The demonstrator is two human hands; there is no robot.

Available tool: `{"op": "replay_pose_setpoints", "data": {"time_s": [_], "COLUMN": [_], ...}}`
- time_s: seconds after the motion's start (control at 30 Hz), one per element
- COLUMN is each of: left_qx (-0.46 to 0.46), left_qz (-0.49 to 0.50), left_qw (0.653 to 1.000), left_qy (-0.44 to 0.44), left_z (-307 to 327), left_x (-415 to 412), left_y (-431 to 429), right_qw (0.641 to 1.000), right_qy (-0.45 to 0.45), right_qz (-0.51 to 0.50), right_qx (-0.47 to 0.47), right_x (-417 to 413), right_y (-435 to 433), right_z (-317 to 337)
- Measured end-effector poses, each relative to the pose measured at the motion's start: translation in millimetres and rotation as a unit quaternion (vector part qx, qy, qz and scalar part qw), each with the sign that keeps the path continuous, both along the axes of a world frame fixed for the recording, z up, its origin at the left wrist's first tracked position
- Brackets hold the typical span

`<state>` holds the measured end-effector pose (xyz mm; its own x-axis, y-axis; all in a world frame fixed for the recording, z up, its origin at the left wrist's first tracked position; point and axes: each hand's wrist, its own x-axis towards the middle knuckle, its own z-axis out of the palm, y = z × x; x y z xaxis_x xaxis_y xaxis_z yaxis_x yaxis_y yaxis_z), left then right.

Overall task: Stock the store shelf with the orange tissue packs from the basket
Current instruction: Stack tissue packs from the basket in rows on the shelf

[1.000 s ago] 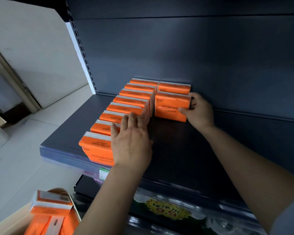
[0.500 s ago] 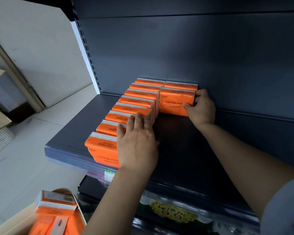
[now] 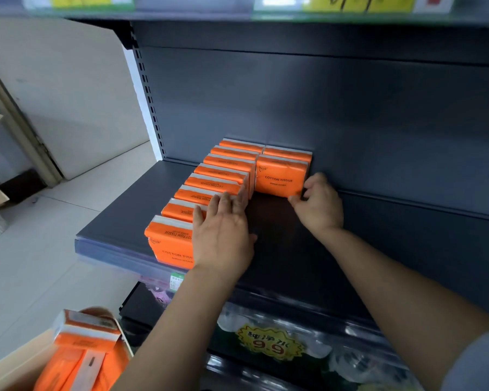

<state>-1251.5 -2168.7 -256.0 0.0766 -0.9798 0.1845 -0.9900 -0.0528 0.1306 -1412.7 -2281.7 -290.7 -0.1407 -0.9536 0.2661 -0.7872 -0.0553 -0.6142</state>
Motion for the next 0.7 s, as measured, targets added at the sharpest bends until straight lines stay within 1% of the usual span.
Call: {"op": "replay_pose_setpoints", "data": {"time_s": [0.17, 0.4, 0.53, 0.7], "left_qx": [0.005, -0.014, 0.010, 0.045], "left_qz": [-0.019, -0.026, -0.007, 0.035], "left_qw": [1.000, 0.998, 0.996, 0.995], "left_qy": [-0.011, -0.060, -0.084, -0.079], "left_z": [7, 10, 0, -26], "left_x": [10, 46, 79, 128], "left_y": [25, 85, 125, 180], "right_qw": [0.997, 0.984, 0.978, 0.964], "right_qy": [0.059, 0.140, 0.156, 0.187], "right_qz": [0.052, 0.105, 0.130, 0.186], "right_qx": [0.006, 0.044, 0.045, 0.037], "right_x": [13, 34, 50, 82], "right_y": [54, 129, 172, 220], "right_z": [6, 3, -3, -9]}}
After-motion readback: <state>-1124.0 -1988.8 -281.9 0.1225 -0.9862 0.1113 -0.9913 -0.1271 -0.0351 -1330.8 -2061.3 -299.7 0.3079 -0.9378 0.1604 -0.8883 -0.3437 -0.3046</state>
